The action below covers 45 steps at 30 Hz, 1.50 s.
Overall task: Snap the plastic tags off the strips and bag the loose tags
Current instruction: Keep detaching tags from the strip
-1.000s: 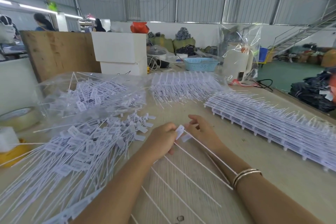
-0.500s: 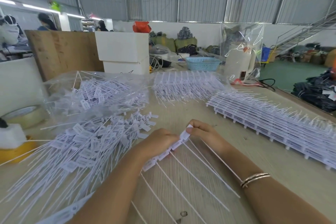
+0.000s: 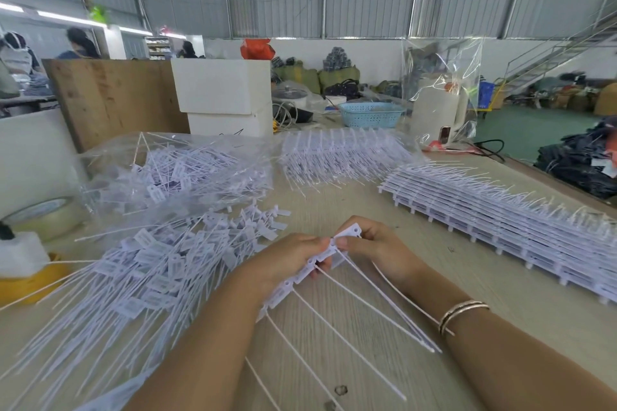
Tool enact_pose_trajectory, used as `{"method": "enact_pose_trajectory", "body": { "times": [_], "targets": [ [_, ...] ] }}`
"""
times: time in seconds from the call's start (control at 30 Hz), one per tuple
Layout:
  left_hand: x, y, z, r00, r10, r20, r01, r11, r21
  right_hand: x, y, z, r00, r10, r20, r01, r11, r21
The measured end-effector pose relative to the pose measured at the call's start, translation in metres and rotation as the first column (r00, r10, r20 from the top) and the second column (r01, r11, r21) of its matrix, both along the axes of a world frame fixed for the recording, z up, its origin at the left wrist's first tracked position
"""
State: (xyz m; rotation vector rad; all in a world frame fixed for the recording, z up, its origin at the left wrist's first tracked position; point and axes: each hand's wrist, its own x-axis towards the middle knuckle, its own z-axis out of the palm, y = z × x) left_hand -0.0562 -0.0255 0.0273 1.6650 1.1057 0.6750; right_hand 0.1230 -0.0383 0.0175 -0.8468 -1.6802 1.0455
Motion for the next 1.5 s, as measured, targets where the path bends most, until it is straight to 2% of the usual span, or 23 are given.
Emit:
{"method": "enact_pose_trajectory", "body": {
  "times": [0.1, 0.17, 0.2, 0.27, 0.37, 0.47, 0.57, 0.67, 0.77, 0.87, 0.97, 1.03, 1.1, 1.17, 1.27, 1.37, 1.5],
  "targets": [
    [-0.001, -0.001, 0.0, 1.0, -0.022, 0.022, 0.022, 1.0, 0.0, 0.001, 0.001, -0.002, 0.997, 0.009, -0.074, -0.009, 1.0, -0.003],
    [-0.003, 0.0, 0.0, 0.991, -0.008, 0.133, 0.016, 0.998, -0.056, 0.009, 0.003, 0.001, 0.966, -0.125, -0.228, 0.123, 0.992, -0.022],
    [-0.005, 0.0, 0.0, 0.983, -0.001, 0.184, 0.017, 0.996, -0.084, 0.014, 0.005, 0.002, 0.945, -0.206, -0.254, 0.208, 0.978, -0.019],
    [-0.005, 0.0, 0.0, 0.973, 0.008, 0.229, 0.021, 0.992, -0.122, 0.021, 0.005, 0.003, 0.957, -0.256, -0.137, 0.26, 0.965, 0.014],
    [-0.002, 0.0, -0.002, 0.983, 0.01, 0.186, 0.019, 0.987, -0.158, 0.014, 0.008, -0.002, 0.973, -0.205, 0.104, 0.208, 0.978, -0.021],
    [-0.002, 0.002, -0.003, 0.984, 0.026, 0.176, 0.011, 0.978, -0.208, 0.008, 0.013, -0.006, 0.909, -0.293, 0.297, 0.307, 0.952, -0.002],
    [0.0, 0.002, 0.001, 0.994, -0.006, 0.107, 0.026, 0.982, -0.188, 0.007, 0.012, -0.002, 0.888, -0.363, 0.283, 0.363, 0.93, 0.055],
    [0.005, -0.001, 0.004, 0.997, -0.037, 0.063, 0.047, 0.986, -0.16, 0.004, 0.005, 0.003, 0.895, -0.256, 0.366, 0.22, 0.966, 0.137],
    [0.009, -0.001, 0.007, 0.999, -0.033, -0.012, 0.031, 0.99, -0.134, 0.002, 0.002, 0.002, 0.864, -0.173, 0.473, 0.132, 0.984, 0.119],
    [0.012, -0.001, 0.012, 0.995, -0.061, -0.076, 0.052, 0.993, -0.107, 0.003, 0.001, 0.002, 0.907, -0.148, 0.393, 0.126, 0.989, 0.08],
    [0.016, -0.005, 0.022, 0.997, -0.075, -0.032, 0.07, 0.987, -0.143, 0.008, 0.001, 0.005, 0.978, -0.15, 0.142, 0.152, 0.988, -0.002],
    [0.016, -0.008, 0.031, 0.99, -0.093, -0.105, 0.078, 0.986, -0.145, 0.013, 0.001, 0.007, 0.981, -0.196, -0.009, 0.195, 0.98, -0.032],
    [0.014, -0.011, 0.037, 0.974, -0.111, -0.197, 0.091, 0.99, -0.105, 0.019, 0.0, 0.007, 0.963, -0.253, -0.089, 0.25, 0.967, -0.037],
    [0.014, -0.013, 0.039, 0.982, -0.102, -0.16, 0.094, 0.994, -0.063, 0.023, 0.0, 0.005, 0.97, -0.227, -0.093, 0.223, 0.974, -0.05],
    [0.019, -0.01, 0.033, 0.993, -0.043, -0.11, 0.045, 0.999, 0.017, 0.022, -0.002, 0.004, 0.989, -0.066, -0.133, 0.041, 0.983, -0.179],
    [0.023, -0.006, 0.023, 0.997, -0.04, -0.073, 0.041, 0.999, 0.013, 0.02, -0.004, 0.006, 0.999, -0.041, 0.003, 0.041, 0.99, -0.136],
    [0.023, -0.001, 0.009, 0.996, -0.005, -0.094, 0.016, 0.994, 0.111, 0.019, -0.004, 0.005, 0.998, -0.037, 0.048, 0.043, 0.989, -0.14]
  ]
}}
